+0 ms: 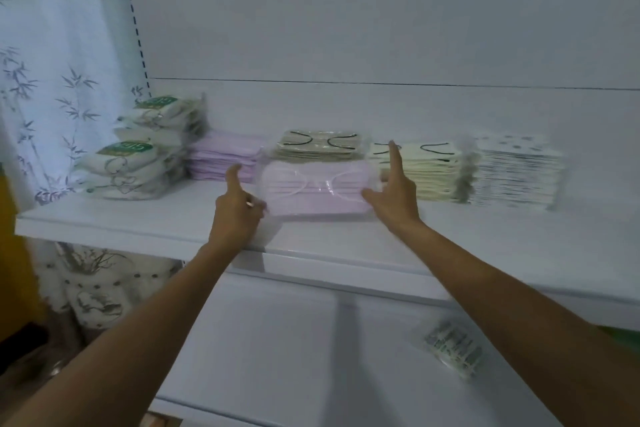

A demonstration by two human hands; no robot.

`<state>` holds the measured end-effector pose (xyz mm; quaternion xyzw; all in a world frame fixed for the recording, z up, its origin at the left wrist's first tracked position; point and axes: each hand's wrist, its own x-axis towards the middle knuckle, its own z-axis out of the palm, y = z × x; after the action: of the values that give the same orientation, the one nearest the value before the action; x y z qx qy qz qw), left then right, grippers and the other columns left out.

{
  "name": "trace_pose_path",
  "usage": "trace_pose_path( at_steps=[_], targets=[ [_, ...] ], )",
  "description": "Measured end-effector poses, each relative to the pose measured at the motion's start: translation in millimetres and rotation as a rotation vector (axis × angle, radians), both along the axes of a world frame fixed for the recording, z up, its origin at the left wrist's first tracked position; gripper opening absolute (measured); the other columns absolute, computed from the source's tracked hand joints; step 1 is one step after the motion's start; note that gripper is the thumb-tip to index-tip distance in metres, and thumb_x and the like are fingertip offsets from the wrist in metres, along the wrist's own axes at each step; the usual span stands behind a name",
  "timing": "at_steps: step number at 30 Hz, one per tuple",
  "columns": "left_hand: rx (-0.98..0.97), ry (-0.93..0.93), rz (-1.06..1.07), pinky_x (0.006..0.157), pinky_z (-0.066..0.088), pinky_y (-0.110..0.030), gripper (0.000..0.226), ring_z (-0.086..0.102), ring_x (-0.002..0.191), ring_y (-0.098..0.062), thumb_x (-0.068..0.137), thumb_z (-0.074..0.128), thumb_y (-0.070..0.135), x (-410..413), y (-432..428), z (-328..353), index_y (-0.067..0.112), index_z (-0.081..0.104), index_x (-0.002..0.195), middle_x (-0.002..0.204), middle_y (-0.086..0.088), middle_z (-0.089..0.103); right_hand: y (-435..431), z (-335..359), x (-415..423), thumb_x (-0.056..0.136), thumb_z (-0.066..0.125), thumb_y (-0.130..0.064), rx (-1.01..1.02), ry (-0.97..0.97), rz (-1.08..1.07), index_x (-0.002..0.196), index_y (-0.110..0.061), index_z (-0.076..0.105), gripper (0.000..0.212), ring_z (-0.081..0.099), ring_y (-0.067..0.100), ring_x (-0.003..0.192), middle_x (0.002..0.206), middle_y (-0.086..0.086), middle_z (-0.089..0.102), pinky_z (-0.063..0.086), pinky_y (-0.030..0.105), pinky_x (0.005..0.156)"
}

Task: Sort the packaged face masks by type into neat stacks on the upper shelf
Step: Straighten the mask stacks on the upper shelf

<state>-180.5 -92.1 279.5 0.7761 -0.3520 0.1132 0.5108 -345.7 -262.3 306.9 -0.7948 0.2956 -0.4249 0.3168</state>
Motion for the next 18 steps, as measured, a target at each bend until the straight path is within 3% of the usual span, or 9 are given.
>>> trace_pose_path(
  at_steps=[2, 4, 6, 9, 11, 14, 18],
  targets=[
    [-0.032, -0.06, 0.074, 0.063, 0.036, -0.019, 0.044, 0.06, 0.074, -0.025, 0.084, 0.051, -0.007, 23, 11, 3, 0.013, 0.045, 0.123, 0.078, -0.009, 0.066, 5, -1, 30, 0.083, 0.058, 0.0, -0.098, -0.04, -0.004, 0.146, -0.027, 0.031, 0.073, 0.056, 0.022, 0.082, 0.092, 0.006, 0.057, 0.044, 0.029, 0.075],
    [-0.063, -0.102, 0.134, 0.059, 0.032, -0.016, 0.024, 0.061, 0.078, -0.028, 0.082, 0.049, -0.011, 48, 21, 6, 0.006, 0.061, 0.096, 0.08, -0.01, 0.066, 13, -2, 62, 0.085, 0.056, 0.001, -0.12, -0.078, 0.033, 0.121, -0.009, 0.06, 0.037, 0.059, 0.026, 0.093, 0.099, 0.012, 0.063, 0.041, 0.022, 0.076],
    [-0.091, -0.082, 0.148, 0.064, 0.032, -0.014, 0.022, 0.061, 0.082, -0.027, 0.082, 0.048, -0.013, 75, 28, 8, 0.001, 0.065, 0.086, 0.087, -0.014, 0.068, 23, -4, 92, 0.085, 0.064, -0.006, -0.111, -0.088, 0.11, 0.1, -0.001, 0.07, 0.017, 0.057, 0.027, 0.107, 0.111, 0.012, 0.062, 0.037, 0.01, 0.078],
    [-0.084, -0.071, 0.194, 0.071, 0.033, -0.012, 0.019, 0.056, 0.084, -0.021, 0.088, 0.048, -0.008, 121, 33, 13, -0.002, 0.064, 0.096, 0.1, -0.017, 0.065, 37, 1, 134, 0.077, 0.077, -0.017, -0.172, -0.034, 0.222, 0.114, 0.001, 0.065, 0.044, 0.042, 0.018, 0.125, 0.137, 0.009, 0.042, 0.029, 0.008, 0.093],
    [-0.088, -0.07, 0.225, 0.077, 0.035, -0.018, 0.018, 0.055, 0.093, -0.026, 0.093, 0.047, 0.0, 152, 31, 22, -0.003, 0.062, 0.102, 0.105, -0.019, 0.061, 39, 9, 162, 0.075, 0.078, -0.014, -0.295, 0.024, 0.23, 0.12, 0.003, 0.06, 0.051, 0.036, 0.02, 0.131, 0.145, 0.011, 0.031, 0.025, 0.01, 0.099],
    [-0.091, -0.078, 0.206, 0.08, 0.035, -0.019, 0.021, 0.054, 0.097, -0.029, 0.091, 0.051, 0.005, 189, 24, 39, -0.005, 0.06, 0.107, 0.118, -0.021, 0.053, 36, 20, 205, 0.079, 0.072, -0.005, -0.451, 0.081, 0.168, 0.116, 0.005, 0.061, 0.04, 0.04, 0.029, 0.126, 0.147, 0.017, 0.027, 0.024, 0.012, 0.1],
    [-0.049, -0.25, 0.121, 0.082, 0.043, -0.026, 0.026, 0.053, 0.101, -0.031, 0.082, 0.054, -0.009, 225, 13, 46, -0.005, 0.056, 0.107, 0.143, -0.022, 0.025, 27, 28, 251, 0.08, 0.071, -0.006, -0.501, 0.092, 0.062, 0.11, 0.008, 0.062, 0.034, 0.047, 0.035, 0.114, 0.142, 0.02, 0.035, 0.035, 0.03, 0.102]
  ],
)
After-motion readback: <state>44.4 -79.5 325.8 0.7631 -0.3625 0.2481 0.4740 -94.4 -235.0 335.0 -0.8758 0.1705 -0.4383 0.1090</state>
